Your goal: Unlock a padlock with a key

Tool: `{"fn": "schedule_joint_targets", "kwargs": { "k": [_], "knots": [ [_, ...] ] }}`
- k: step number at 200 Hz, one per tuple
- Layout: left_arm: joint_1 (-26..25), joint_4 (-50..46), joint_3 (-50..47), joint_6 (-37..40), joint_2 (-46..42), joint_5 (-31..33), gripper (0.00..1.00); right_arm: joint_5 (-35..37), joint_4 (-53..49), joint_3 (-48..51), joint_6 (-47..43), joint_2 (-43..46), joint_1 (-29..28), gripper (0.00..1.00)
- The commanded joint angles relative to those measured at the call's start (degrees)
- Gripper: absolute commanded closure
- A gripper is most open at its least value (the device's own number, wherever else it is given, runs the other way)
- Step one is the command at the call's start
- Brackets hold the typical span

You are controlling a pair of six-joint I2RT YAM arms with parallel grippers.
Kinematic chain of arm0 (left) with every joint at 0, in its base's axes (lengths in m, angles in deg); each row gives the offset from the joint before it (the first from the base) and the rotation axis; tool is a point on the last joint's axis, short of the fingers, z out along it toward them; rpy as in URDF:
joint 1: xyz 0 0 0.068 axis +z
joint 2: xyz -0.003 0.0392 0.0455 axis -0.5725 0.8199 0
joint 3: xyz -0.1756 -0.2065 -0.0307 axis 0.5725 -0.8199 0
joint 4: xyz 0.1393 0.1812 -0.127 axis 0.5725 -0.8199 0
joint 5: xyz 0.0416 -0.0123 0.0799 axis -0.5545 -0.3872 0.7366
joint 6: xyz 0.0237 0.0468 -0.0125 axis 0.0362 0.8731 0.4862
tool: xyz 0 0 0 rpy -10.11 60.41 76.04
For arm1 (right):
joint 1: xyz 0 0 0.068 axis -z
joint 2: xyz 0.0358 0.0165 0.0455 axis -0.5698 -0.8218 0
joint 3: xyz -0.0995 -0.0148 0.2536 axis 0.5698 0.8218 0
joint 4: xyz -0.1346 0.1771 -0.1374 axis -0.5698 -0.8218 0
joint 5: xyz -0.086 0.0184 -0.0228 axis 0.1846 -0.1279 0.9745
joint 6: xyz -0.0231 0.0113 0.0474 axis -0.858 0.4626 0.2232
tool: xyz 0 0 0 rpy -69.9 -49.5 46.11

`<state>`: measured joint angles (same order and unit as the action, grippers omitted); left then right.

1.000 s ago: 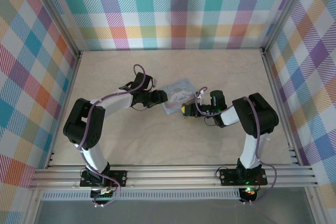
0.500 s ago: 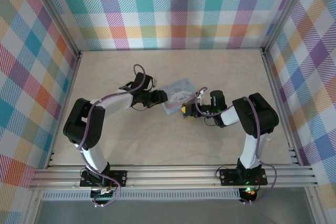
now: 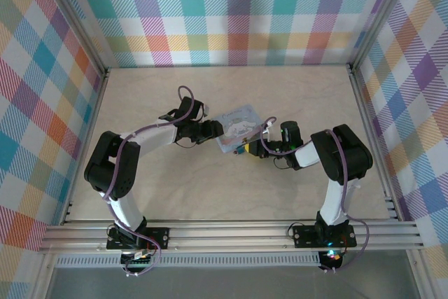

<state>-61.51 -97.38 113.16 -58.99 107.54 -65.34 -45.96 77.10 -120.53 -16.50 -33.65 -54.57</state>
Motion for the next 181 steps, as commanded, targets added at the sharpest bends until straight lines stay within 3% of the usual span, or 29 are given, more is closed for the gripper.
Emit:
{"fn": "schedule_joint_targets", "kwargs": {
  "k": [1,41,77,127,181],
  "knots": [
    [-0.91,-7.63,-2.12,0.24,0.20,3.06,0.46,-1.53,3.64,0.70,0.90,-0.38,0.24,0.78],
    [-1.01,-7.63,-2.18,0.15,0.13,3.02,0.46,-1.66,10.98,2.09,3.22,-2.02,0.24,0.65],
    [-0.96,-7.67,-2.18,0.15,-0.05,2.98,0.46,-1.87,12.72,1.84,4.36,-3.47,0.24,0.61],
    [-1.02,-7.54,-2.02,-0.01,0.12,3.15,0.46,-4.16,17.11,1.48,7.05,-5.03,0.07,0.60],
    [-1.06,-7.90,-1.76,-0.02,0.21,3.28,0.46,-5.27,23.78,2.02,9.82,-6.81,0.02,0.67]
  ]
}}
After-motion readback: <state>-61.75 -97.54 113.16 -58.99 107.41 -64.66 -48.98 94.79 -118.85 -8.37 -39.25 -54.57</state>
